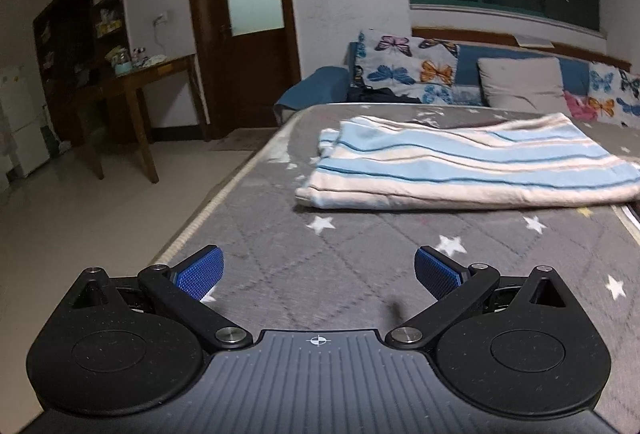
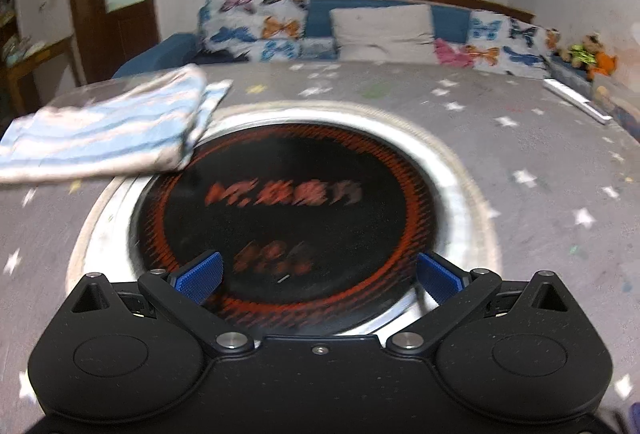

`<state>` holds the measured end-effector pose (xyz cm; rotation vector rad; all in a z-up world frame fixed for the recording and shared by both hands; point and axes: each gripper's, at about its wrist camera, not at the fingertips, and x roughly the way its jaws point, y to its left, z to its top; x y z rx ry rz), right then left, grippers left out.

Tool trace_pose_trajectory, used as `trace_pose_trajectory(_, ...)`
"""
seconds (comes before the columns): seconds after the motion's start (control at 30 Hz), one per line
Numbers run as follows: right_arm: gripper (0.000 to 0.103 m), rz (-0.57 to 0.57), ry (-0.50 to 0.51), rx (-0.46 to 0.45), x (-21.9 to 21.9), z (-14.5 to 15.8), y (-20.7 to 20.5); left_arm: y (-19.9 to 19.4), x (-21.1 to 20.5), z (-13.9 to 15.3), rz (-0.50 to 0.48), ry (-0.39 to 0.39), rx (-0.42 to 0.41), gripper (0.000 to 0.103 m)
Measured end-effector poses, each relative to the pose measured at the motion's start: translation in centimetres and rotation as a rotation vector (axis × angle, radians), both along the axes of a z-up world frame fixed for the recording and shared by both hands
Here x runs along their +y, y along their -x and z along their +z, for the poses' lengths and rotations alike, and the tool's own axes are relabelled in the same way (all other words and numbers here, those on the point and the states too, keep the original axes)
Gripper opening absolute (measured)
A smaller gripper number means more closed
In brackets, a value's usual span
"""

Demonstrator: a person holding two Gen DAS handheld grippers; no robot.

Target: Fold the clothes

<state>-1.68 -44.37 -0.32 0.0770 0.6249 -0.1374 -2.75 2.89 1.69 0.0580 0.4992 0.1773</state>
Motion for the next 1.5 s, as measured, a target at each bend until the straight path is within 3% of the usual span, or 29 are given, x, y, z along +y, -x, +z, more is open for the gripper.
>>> trace_pose_trajectory(0.3, 0.103, -0.24, 0.016, 0.038, -7.9, -0.2, -2.6, -0.4, 1.7, 0.7, 0.045, -0.023, -0.008, 0.103)
trace_pose_trajectory(0.4, 0.103, -0.272, 0.023, 0.047, -9.4, -0.6, -3.0, -0.7, 2.5, 0.6, 0.065, -0.025, -0.002, 0.103)
trace_pose_trajectory(0.67, 0.103, -0.294, 0.016, 0.059, -11.4, -1.7, -4.3, -0.9, 3.8, 0.3, 0.092, -0.031, 0.011, 0.103)
trace_pose_trajectory(1.2, 0.103, -0.285, 0.031, 0.043, -11.0, -1.7, -4.6, -1.0, 5.0, -0.6, 0.077, 0.031, 0.042, 0.103)
trace_pose_trajectory(1.5, 0.103, -0.285, 0.03, 0.041, -11.2, -1.7, -4.4, -1.7, 4.8, -1.0, 0.062, 0.023, 0.086, 0.103)
